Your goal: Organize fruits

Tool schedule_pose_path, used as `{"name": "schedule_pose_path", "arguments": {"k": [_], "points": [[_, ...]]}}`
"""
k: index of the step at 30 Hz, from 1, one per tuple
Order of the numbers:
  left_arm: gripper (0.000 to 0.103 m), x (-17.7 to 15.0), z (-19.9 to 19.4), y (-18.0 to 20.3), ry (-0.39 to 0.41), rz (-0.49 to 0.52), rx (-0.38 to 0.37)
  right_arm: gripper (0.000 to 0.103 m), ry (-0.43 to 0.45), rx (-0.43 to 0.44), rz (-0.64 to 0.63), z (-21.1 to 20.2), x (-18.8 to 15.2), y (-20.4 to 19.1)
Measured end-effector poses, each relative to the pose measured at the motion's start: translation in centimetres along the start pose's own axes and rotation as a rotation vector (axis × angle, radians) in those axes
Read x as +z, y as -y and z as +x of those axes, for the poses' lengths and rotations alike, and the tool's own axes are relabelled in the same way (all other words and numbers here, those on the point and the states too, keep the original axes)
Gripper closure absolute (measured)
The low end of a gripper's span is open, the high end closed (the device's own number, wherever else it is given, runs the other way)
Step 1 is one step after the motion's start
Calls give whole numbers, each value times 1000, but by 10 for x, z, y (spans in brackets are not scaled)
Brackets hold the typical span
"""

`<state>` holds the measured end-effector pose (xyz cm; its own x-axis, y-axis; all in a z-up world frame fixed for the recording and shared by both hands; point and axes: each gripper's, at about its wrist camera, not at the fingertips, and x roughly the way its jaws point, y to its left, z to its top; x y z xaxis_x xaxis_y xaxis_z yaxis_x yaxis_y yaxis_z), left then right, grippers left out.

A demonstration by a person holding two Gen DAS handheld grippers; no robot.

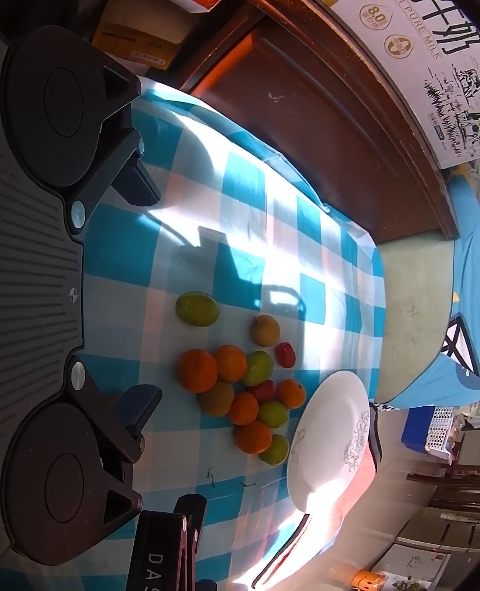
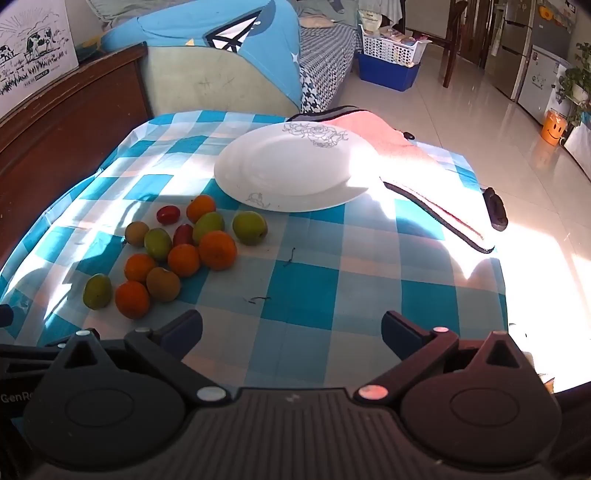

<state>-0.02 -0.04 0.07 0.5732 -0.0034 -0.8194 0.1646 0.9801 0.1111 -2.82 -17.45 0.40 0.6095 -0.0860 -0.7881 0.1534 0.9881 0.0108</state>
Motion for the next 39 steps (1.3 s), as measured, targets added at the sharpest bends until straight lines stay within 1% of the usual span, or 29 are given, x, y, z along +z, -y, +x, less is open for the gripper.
{"name": "schedule_pose_path", "arguments": {"k": [2,8,9,12,13,19,26,39], "points": [[0,0,-1,1,5,1,-11,1,-5,18,14,-2,2,2],[0,-3,-7,7,7,19,-34,1,23,8,-3,-14,4,2],[0,-3,-7,7,4,18,-34,1,38,-10,-10,-20,1,4],[0,0,-3,7,-28,4,-32,1,39,-23,9,-17,0,4],[0,-4,-3,3,-22,1,-40,1,38,-27,20,-16,0,5],[0,-4,-5,0,-13,-16,-38,1,7,-33,58,-9,0,11],[0,-2,-4,-4,-14,-43,-27,1,-10,-37,33,-7,-2,6],[0,-3,-1,-7,-19,-55,-4,1,-53,-22,-3,-1,-6,-2]]}}
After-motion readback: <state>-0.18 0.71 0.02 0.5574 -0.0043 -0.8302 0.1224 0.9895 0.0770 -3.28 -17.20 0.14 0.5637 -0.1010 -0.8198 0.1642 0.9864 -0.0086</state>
